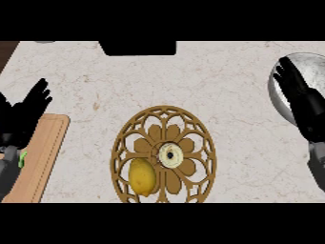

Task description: Pick the cupcake from the placemat and place it in the bowl

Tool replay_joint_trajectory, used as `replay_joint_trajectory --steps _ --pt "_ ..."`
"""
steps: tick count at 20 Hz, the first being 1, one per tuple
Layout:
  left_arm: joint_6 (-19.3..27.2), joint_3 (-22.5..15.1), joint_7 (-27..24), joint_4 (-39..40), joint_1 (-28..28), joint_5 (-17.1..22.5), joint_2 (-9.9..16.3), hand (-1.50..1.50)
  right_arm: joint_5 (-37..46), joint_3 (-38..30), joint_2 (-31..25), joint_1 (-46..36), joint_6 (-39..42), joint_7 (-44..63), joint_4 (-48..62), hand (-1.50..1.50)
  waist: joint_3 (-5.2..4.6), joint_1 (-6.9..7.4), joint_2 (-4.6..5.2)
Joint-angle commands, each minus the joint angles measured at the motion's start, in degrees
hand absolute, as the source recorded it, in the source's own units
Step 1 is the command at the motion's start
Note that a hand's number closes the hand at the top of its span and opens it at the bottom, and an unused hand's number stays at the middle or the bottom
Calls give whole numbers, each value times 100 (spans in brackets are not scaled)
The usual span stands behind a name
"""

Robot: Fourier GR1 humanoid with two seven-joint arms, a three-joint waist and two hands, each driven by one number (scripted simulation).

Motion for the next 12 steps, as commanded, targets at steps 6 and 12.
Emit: replay_joint_trajectory --steps 6,12 --pt "353 -556 -790 -796 -319 -521 -807 0 1219 2724 1256 -109 136 907 -470 150 -236 119 -286" --pt "664 -798 -894 -865 -23 -634 -1264 0 2576 2564 2310 1013 -2685 -511 -801 -150 -188 -248 -285"
